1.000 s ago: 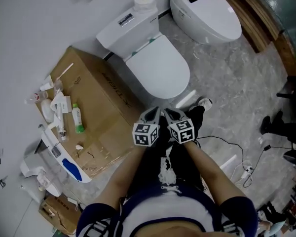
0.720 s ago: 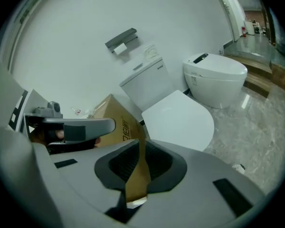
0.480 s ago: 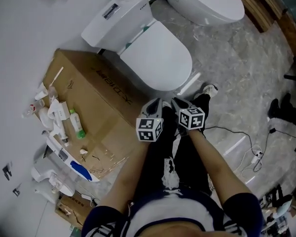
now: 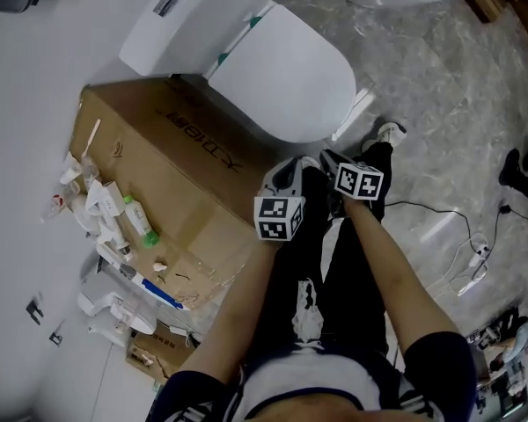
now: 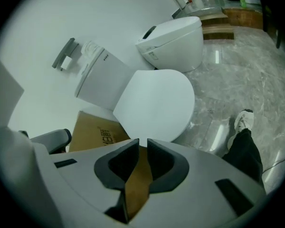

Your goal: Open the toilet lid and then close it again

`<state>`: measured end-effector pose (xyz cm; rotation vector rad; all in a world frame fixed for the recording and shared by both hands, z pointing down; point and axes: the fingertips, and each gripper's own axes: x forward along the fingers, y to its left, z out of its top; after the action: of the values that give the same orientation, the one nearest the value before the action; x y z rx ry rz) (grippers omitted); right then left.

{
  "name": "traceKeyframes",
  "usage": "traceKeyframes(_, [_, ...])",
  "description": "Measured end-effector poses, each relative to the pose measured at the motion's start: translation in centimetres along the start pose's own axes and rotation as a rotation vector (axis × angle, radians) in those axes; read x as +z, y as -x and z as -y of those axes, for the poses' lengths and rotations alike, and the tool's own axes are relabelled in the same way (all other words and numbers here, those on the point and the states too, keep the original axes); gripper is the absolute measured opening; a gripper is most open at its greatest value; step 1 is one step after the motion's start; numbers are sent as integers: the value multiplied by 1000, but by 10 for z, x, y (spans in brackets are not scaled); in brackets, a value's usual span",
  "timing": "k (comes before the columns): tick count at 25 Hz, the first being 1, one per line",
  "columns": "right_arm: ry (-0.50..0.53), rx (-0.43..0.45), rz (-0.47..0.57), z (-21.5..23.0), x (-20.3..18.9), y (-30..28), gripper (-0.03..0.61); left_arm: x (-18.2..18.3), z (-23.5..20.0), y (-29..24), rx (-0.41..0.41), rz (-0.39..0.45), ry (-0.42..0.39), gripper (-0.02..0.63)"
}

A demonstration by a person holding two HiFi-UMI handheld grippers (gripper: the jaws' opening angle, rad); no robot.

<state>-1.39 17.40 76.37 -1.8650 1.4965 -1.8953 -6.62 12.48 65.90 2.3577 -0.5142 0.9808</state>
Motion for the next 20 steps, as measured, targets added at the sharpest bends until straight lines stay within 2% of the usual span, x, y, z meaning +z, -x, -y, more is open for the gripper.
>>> traceKeyframes(4, [-47,-41,-66,31,-12,-25,12,-13,-4,-10,6,-49,-14,5])
traceKeyframes(7, [-86,-57,-79,49,-13,-39,14,-22,-6,-17,10,-81,-21,5])
traceKeyframes(10, [-161,-57,-76,64,-13,-49,57,-28,-4,-26,7,-104,-25,5])
traceKeyframes(16, [-302,-26,-70,82,-18,-68,77,-36,0,-42,-3,-140,-49,6])
traceKeyframes(20, [-322,-20,-91,89,-23,-80,92,-40,1,-51,-9,-152,-60,5])
